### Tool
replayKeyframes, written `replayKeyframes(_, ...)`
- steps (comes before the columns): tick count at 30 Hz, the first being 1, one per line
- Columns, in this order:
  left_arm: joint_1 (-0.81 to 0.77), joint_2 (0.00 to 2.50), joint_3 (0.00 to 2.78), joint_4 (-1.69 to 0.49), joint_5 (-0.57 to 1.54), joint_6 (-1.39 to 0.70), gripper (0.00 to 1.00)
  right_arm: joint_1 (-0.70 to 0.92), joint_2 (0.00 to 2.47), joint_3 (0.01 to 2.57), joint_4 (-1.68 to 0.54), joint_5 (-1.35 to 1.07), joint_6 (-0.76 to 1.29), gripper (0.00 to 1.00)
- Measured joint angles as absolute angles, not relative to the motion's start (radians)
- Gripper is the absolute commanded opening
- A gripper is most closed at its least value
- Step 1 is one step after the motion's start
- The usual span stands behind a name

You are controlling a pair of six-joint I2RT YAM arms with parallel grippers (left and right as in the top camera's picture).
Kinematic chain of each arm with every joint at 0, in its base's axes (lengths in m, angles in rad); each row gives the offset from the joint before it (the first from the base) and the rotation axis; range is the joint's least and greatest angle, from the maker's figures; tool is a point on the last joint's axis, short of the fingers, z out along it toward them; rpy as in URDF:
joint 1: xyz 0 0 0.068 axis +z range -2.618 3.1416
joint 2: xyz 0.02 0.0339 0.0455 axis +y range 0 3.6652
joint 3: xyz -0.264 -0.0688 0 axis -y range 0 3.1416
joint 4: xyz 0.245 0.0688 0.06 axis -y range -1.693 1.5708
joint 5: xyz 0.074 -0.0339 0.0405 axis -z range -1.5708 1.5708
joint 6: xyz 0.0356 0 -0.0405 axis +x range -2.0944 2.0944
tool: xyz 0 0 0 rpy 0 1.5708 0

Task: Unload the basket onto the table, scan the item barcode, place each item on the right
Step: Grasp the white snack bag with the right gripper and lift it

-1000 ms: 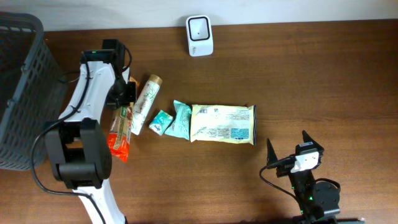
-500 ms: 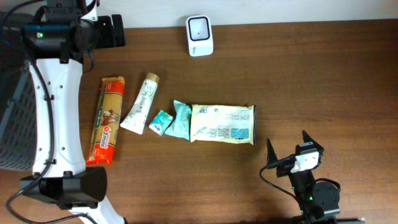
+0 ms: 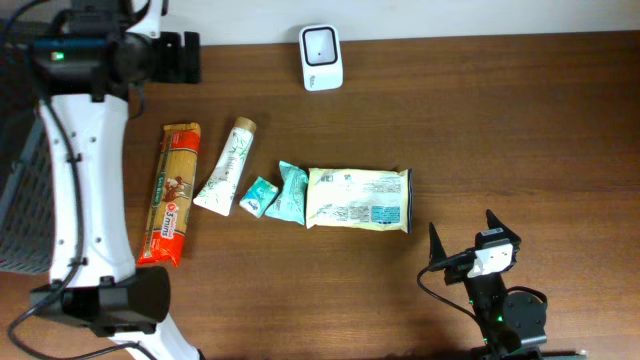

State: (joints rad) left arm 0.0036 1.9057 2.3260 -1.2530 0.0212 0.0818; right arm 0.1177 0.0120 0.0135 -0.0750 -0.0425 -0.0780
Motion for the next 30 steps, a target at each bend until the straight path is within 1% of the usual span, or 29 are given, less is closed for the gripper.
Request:
replayKeyframes(1, 0.036, 1.906, 2.365, -1.277, 0.046, 0.113, 0.99, 0.118, 0.012, 0.014, -0.075, -0.043, -0.078, 0.99)
replayKeyframes(3, 0.15, 1.905, 2.44, -1.298, 0.091, 0.179, 0.99, 0.118, 0.012, 0.014, -0.065, -0.035, -0.086, 0.99)
replayKeyframes(6, 0.303, 1.905, 2.45, -1.279, 0.128, 0.217, 0.99, 0.117, 0.012, 0.014, -0.052, -0.02, -0.099, 0.98)
replayKeyframes(7, 0.384, 1.905, 2.451, -1.264, 0.137, 0.221, 0.99, 0.117, 0.012, 0.013, -0.061, -0.021, -0.102, 0.99)
replayKeyframes(9, 0.447, 1.905, 2.451, -1.245, 0.154, 0.222, 0.99, 0.116, 0.012, 0.013, -0.038, -0.088, -0.103, 0.99)
replayKeyframes(12, 0.465, 1.905, 2.451, -1.255, 0.159, 0.222, 0.99, 0.116, 0.077, 0.089, -0.054, -0.177, -0.074, 0.99)
replayKeyframes(14, 0.464, 1.905, 2.451, -1.28, 0.162, 0.224, 0.99, 0.116, 0.249, 0.285, -0.116, -0.209, -0.059, 0.99)
replayKeyframes(15, 0.464, 1.905, 2.451, -1.276, 0.162, 0.224, 0.99, 0.115, 0.312, 0.376, -0.205, -0.216, -0.057, 0.99)
replayKeyframes(16, 0.464, 1.905, 2.451, -1.279, 0.167, 0.225, 0.99, 0.114, 0.487, 0.541, -0.319, -0.239, -0.056, 0.99)
replayKeyframes(18, 0.464, 1.904, 2.452, -1.276, 0.17, 0.225, 0.99, 0.112, 0.756, 0.808, -0.521, -0.284, -0.055, 0.98)
replayKeyframes(19, 0.464, 1.903, 2.452, -1.278, 0.169, 0.225, 0.99, 0.112, 0.878, 0.911, -0.583, -0.309, -0.055, 0.98)
replayKeyframes(20, 0.464, 1.904, 2.452, -1.275, 0.17, 0.225, 0.99, 0.112, 0.95, 0.97, -0.67, -0.325, -0.054, 0.98)
replayKeyframes(21, 0.464, 1.904, 2.452, -1.276, 0.169, 0.225, 0.99, 0.112, 1.07, 1.04, -0.712, -0.352, -0.051, 0.99)
replayKeyframes(22, 0.464, 1.904, 2.452, -1.277, 0.169, 0.225, 0.99, 0.112, 1.184, 1.067, -0.731, -0.386, -0.041, 0.98)
replayKeyframes(24, 0.464, 1.902, 2.452, -1.275, 0.169, 0.225, 0.99, 0.112, 1.324, 1.086, -0.695, -0.505, -0.018, 1.0)
replayKeyframes(26, 0.464, 1.902, 2.452, -1.277, 0.169, 0.225, 0.99, 0.086, 1.47, 1.087, -0.717, -0.572, 0.027, 0.81)
replayKeyframes(27, 0.464, 1.902, 2.452, -1.278, 0.169, 0.225, 0.99, 0.048, 1.518, 1.087, -0.727, -0.595, 0.048, 0.76)
replayKeyframes(28, 0.464, 1.902, 2.452, -1.277, 0.169, 0.225, 0.99, -0.027, 1.602, 1.087, -0.731, -0.641, 0.056, 0.75)
replayKeyframes(30, 0.464, 1.902, 2.452, -1.277, 0.169, 0.225, 0.99, -0.101, 1.765, 1.088, -0.728, -0.699, 0.045, 0.73)
